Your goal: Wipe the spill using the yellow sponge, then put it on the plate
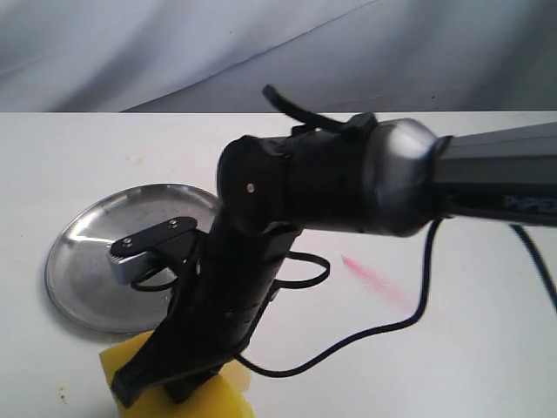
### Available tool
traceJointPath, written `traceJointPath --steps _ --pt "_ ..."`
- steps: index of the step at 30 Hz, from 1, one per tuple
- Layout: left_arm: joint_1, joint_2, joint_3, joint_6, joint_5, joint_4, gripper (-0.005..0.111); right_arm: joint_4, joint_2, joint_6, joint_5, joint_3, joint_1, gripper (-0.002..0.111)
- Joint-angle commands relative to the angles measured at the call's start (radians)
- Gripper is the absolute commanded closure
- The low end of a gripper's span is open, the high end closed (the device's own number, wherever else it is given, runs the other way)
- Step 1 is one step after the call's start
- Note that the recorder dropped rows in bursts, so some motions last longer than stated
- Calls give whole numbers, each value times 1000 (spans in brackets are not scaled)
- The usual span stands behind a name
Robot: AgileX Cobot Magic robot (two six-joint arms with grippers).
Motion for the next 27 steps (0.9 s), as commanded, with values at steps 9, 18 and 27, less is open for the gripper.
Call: traceJointPath --steps 9,18,27 --pt "-5 -3 5 0 -7 -3 107 -134 131 28 33 -80 19 108" --pt "-5 -3 5 0 -7 -3 107 -363 155 148 16 -80 -33 108" --pt "-5 -3 5 0 -7 -3 107 -523 155 226 65 -80 -235 108"
